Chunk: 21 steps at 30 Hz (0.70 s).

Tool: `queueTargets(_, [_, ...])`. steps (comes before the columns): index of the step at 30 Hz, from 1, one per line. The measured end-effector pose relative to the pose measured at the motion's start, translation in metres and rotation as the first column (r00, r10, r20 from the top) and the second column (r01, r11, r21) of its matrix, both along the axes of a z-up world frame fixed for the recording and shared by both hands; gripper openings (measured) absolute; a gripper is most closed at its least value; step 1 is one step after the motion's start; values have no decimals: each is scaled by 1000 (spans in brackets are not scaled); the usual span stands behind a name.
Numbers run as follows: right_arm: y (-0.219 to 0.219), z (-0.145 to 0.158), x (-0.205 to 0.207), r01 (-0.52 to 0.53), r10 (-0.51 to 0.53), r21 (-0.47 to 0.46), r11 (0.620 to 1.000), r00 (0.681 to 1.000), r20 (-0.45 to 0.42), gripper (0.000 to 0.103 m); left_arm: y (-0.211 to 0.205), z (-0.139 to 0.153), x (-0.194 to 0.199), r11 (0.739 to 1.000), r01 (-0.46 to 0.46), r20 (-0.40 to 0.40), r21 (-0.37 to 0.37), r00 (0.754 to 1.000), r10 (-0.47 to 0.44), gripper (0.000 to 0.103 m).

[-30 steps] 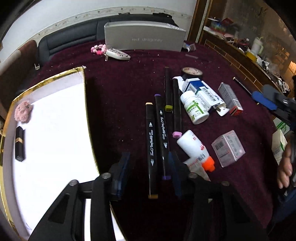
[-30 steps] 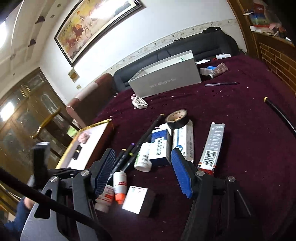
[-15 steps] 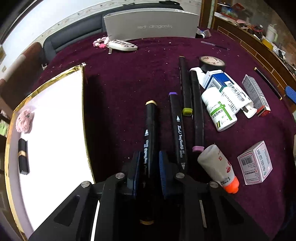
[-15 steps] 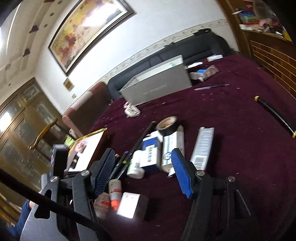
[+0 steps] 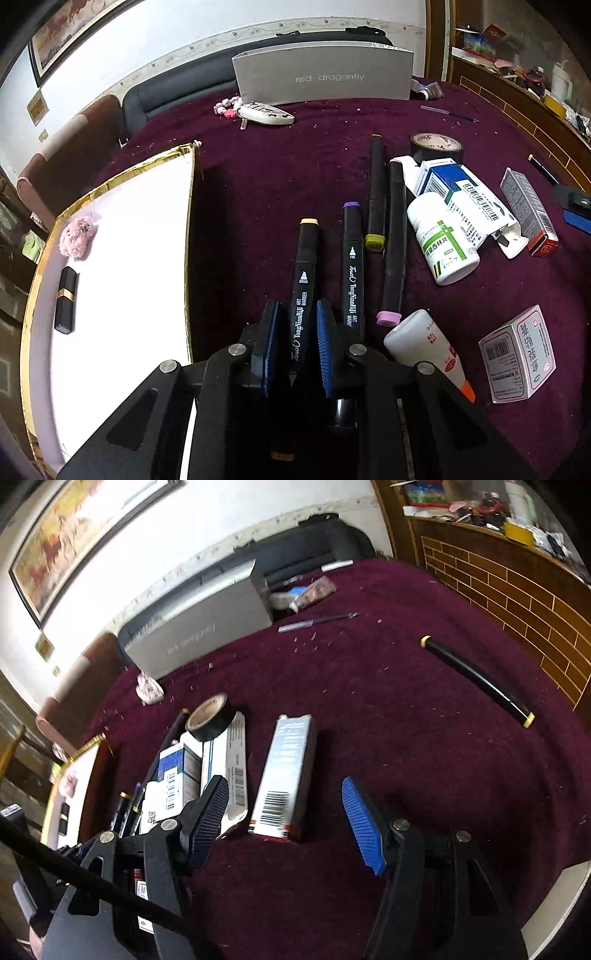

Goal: Organize objects
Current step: 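Grasp the white-and-red barcode box with the right gripper while the left grasps a black marker, then carry the barcode box and marker into the tray box and release them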

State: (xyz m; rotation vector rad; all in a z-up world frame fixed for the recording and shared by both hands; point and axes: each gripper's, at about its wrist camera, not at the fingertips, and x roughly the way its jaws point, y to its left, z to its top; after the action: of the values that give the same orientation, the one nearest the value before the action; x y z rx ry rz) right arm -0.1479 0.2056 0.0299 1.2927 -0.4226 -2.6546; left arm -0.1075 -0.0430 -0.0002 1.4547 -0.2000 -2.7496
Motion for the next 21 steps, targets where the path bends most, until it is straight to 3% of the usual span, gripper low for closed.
queueTargets(5, [-27,-18,-26,-19,2,185,983,996,90,60,0,-1,1,1000,3,-14,-20,1000,-3,16])
queueTargets(7, [-31,-31,-28,-21,-3,225,974,994,109,31,2,-1,3,1000,11,-25,-29,1000,-11,13])
queueTargets(8, [-37,-29,-25,-17,-5,311,950,998,70,24,2,-1,3,1000,16,-28,-27,999,-17,12])
queueTargets(9, [-38,-29,-23,-23,3,319,947,998,62,24,1,-1,4,1000,14,-36,-21,999,-15,11])
queueTargets(15, [-17,-13,-9,-28,30,178,984,1000,-6,24,-17,8,3,991,-1,-37,135,999,6,11])
queueTargets(17, [-20,-6,-6,-32,39,169,985,998,-41,24,-20,10,3,985,-2,-35,175,999,9,11])
queueTargets(21, [-20,5,-2,-40,52,137,990,995,-84,24,-14,9,0,990,6,-24,141,1000,-2,11])
